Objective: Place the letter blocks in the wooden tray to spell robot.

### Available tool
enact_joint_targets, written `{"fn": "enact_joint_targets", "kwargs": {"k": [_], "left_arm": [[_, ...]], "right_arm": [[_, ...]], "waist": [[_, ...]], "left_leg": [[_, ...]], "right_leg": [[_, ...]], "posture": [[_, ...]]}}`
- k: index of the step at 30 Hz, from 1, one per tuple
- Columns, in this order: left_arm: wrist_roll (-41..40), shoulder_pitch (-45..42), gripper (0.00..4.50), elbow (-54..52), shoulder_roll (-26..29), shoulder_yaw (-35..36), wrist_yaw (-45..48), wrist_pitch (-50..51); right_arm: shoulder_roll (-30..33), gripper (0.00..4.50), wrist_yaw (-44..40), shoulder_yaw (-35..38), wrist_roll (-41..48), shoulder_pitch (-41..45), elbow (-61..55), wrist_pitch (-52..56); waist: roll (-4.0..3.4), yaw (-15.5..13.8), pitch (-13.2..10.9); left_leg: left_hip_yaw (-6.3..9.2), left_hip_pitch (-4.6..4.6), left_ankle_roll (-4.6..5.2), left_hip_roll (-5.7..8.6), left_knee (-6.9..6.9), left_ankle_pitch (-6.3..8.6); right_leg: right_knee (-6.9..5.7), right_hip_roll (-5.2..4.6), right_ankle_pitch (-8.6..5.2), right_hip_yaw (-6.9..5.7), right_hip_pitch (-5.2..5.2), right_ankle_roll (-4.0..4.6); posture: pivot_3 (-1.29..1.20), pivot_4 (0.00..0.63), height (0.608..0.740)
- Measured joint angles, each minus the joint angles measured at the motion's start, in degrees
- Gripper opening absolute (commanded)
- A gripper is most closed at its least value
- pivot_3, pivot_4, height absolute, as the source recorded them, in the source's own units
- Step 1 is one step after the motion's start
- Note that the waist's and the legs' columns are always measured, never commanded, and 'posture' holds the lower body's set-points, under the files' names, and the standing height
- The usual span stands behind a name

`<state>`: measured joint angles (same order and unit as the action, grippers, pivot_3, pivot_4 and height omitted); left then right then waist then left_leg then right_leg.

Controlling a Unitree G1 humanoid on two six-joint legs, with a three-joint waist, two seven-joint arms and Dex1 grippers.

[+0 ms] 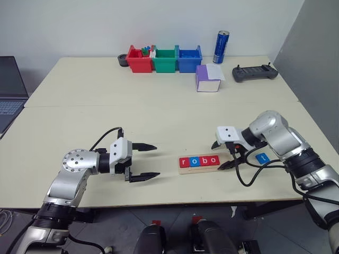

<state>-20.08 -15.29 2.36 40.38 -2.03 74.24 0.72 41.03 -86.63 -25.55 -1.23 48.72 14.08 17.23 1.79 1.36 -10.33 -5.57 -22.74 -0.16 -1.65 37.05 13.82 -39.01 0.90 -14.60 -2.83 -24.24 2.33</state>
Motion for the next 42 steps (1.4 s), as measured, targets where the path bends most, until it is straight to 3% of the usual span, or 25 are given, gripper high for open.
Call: {"fn": "enact_joint_targets", "kwargs": {"k": [11, 17, 27, 34, 42], "left_arm": [[0.0, 0.3, 4.50, -0.2, 0.2, 0.2, 0.0, 0.0], [-0.1, 1.3, 4.50, -1.4, 0.3, 0.2, -0.3, 0.1], [-0.2, 1.3, 4.50, -1.8, -0.1, 0.0, -0.9, 0.1], [-0.1, 0.0, 4.50, -1.0, -0.7, -0.5, -0.2, 0.0], [0.0, -0.8, 4.50, 0.6, -0.9, -1.1, 1.4, -0.2]], "right_arm": [[9.0, 4.46, -0.8, 6.8, 7.4, -4.5, -0.6, 4.2], [16.6, 4.46, 2.7, 22.1, 16.9, -10.3, -11.2, 18.9], [22.2, 4.46, 13.3, 36.2, 22.8, -27.3, -21.8, 32.7], [19.9, 4.46, 26.4, 35.3, 20.3, -32.2, -21.7, 39.0], [11.9, 4.46, 40.3, 36.7, 20.7, -29.7, -24.5, 53.4]], "waist": [[0.00, 0.1, 0.0], [0.01, -0.1, 0.0], [0.05, -0.1, 0.0], [0.06, 0.0, 0.0], [0.07, 0.1, 0.0]], "left_leg": [[-0.01, 0.01, 0.01, 0.00, 0.00, 0.00], [0.06, -0.01, 0.00, 0.00, -0.05, 0.01], [0.05, 0.01, 0.01, 0.01, -0.03, 0.01], [0.04, -0.01, 0.01, 0.01, -0.05, 0.01], [0.06, -0.05, 0.00, 0.01, -0.05, 0.01]], "right_leg": [[0.00, -0.01, 0.00, 0.00, 0.00, 0.00], [0.05, -0.01, 0.00, -0.03, 0.02, 0.00], [0.05, -0.01, 0.00, -0.03, 0.04, -0.03], [0.05, 0.00, 0.00, -0.03, 0.01, -0.03], [0.05, 0.01, 0.00, -0.03, 0.00, -0.05]], "posture": [[0.00, 0.150, 0.740], [0.00, 0.150, 0.740], [0.00, 0.150, 0.740], [0.00, 0.150, 0.740], [0.00, 0.150, 0.740]]}}
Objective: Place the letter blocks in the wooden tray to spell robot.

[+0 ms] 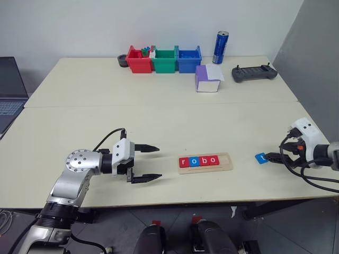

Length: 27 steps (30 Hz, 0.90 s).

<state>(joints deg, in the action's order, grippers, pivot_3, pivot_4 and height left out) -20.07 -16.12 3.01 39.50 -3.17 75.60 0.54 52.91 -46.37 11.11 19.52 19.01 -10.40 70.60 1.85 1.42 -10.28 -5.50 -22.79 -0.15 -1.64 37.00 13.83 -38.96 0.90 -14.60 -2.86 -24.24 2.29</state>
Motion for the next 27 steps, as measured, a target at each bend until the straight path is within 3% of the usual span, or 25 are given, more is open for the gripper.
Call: {"fn": "enact_joint_targets", "kwargs": {"k": [14, 17, 24, 27], "left_arm": [[0.2, -0.7, 4.50, 0.9, -0.5, -1.1, 0.2, -0.9], [0.2, -0.7, 4.50, 0.9, -0.5, -1.1, 0.2, -1.0], [0.2, -0.8, 4.50, 1.6, -0.5, -1.1, 0.3, -1.1], [0.3, -1.4, 4.50, 2.3, -0.5, -1.1, 0.4, -1.2]], "right_arm": [[-7.2, 4.46, 11.0, -2.2, -0.1, 1.3, -0.7, 5.3], [-8.4, 3.95, 13.3, -2.5, -0.5, 1.2, -0.9, 5.6], [-11.2, 1.60, 18.9, -1.1, -1.3, 0.9, -1.2, 6.2], [-12.2, 1.46, 20.7, -0.8, -1.4, 2.5, -1.2, 9.6]], "waist": [[0.00, 0.1, 0.0], [0.01, 0.1, 0.0], [0.20, 0.1, 0.1], [0.23, 0.1, 0.1]], "left_leg": [[0.00, -0.03, 0.01, 0.01, -0.01, 0.00], [0.00, -0.03, 0.01, 0.00, -0.02, 0.00], [0.01, -0.01, 0.01, -0.01, -0.02, 0.00], [0.01, -0.01, 0.01, -0.01, -0.01, 0.00]], "right_leg": [[0.03, 0.00, 0.00, 0.00, -0.01, 0.00], [0.03, 0.00, 0.00, 0.00, -0.01, 0.00], [0.02, 0.01, 0.00, 0.00, -0.01, -0.01], [0.02, 0.01, 0.02, 0.00, 0.00, -0.04]], "posture": [[0.00, 0.150, 0.740], [0.00, 0.150, 0.740], [0.00, 0.150, 0.740], [0.00, 0.150, 0.740]]}}
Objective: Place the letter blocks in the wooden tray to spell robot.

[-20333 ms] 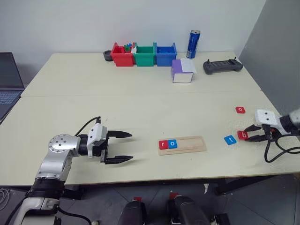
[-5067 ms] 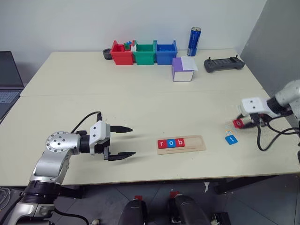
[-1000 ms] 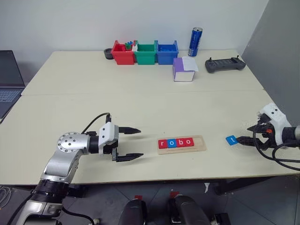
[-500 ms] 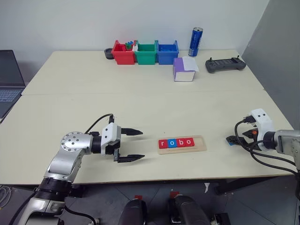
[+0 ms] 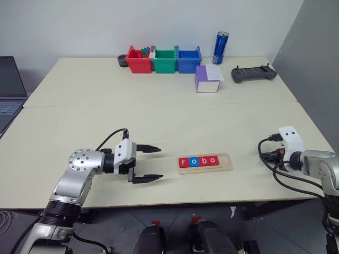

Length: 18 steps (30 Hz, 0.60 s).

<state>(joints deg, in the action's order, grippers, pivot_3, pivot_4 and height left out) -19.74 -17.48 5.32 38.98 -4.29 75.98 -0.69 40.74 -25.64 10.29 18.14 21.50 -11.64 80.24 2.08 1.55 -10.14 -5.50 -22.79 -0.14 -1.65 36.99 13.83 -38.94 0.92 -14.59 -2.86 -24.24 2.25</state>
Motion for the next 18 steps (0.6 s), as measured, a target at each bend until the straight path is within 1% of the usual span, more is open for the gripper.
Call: {"fn": "enact_joint_targets", "kwargs": {"k": [4, 6, 12, 18], "left_arm": [[0.1, -1.3, 4.50, 0.8, 0.0, 0.0, 0.5, -0.6], [0.3, -1.3, 4.50, 1.6, -0.1, 0.0, 0.9, -0.9], [0.8, -1.7, 4.50, 2.2, -0.5, -0.1, 1.2, -1.1], [0.8, -1.8, 4.50, 2.2, -0.5, -0.1, 1.2, -1.1]], "right_arm": [[-2.8, 1.46, 3.6, 1.8, -1.0, 4.3, 0.1, 8.5], [-4.3, 1.46, 5.6, 2.3, -1.3, 6.0, 0.4, 11.0], [-8.3, 1.46, 9.5, 3.3, -1.7, 7.6, 0.0, 11.8], [-9.2, 1.46, 9.7, 1.9, -1.5, 7.9, -2.9, 10.3]], "waist": [[0.01, 0.0, 0.0], [0.01, 0.0, 0.0], [0.01, 0.1, 0.0], [0.00, 0.1, 0.0]], "left_leg": [[-0.01, -0.01, 0.00, 0.00, -0.02, 0.00], [0.00, -0.05, 0.00, 0.00, -0.04, 0.00], [-0.01, -0.05, 0.00, 0.00, -0.03, 0.00], [-0.01, -0.11, 0.00, 0.01, -0.05, 0.00]], "right_leg": [[0.01, 0.00, 0.00, 0.00, -0.01, 0.00], [0.03, 0.00, 0.00, 0.00, -0.04, 0.00], [0.02, 0.00, 0.00, 0.01, -0.06, -0.01], [0.02, 0.00, 0.00, 0.00, -0.11, -0.01]], "posture": [[0.00, 0.150, 0.740], [0.00, 0.150, 0.740], [0.00, 0.150, 0.740], [0.00, 0.150, 0.740]]}}
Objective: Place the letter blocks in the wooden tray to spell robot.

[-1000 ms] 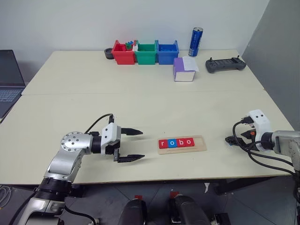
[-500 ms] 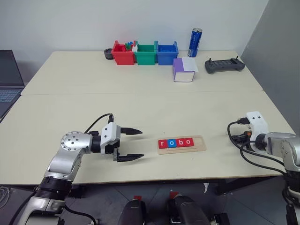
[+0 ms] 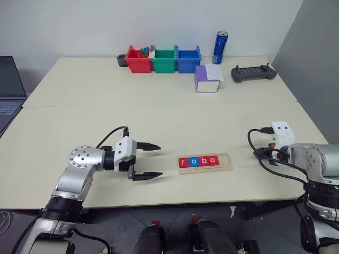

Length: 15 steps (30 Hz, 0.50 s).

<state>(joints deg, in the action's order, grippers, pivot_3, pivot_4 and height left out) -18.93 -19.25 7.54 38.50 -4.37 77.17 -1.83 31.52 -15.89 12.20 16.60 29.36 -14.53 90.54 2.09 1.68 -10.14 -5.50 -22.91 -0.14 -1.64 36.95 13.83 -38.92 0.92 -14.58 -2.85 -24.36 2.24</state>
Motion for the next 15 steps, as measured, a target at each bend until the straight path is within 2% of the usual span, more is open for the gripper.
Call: {"fn": "enact_joint_targets", "kwargs": {"k": [13, 15], "left_arm": [[0.0, 0.0, 4.50, 0.0, 0.0, 0.0, -0.1, 0.0], [0.1, 0.0, 4.50, 0.0, 0.0, 0.0, -0.1, 0.0]], "right_arm": [[-1.9, 1.46, -1.5, -2.2, 2.1, 0.2, -3.7, 1.5], [-1.8, 2.18, -1.5, -2.6, 2.3, 0.2, -3.7, 1.5]], "waist": [[0.00, 0.0, 0.0], [0.00, 0.0, 0.0]], "left_leg": [[0.00, 0.00, 0.00, 0.00, -0.01, 0.00], [0.00, -0.01, 0.00, 0.00, 0.00, 0.00]], "right_leg": [[0.01, 0.00, 0.00, 0.00, -0.01, 0.00], [0.01, 0.00, 0.00, 0.00, -0.01, 0.00]], "posture": [[0.00, 0.150, 0.740], [0.00, 0.150, 0.740]]}}
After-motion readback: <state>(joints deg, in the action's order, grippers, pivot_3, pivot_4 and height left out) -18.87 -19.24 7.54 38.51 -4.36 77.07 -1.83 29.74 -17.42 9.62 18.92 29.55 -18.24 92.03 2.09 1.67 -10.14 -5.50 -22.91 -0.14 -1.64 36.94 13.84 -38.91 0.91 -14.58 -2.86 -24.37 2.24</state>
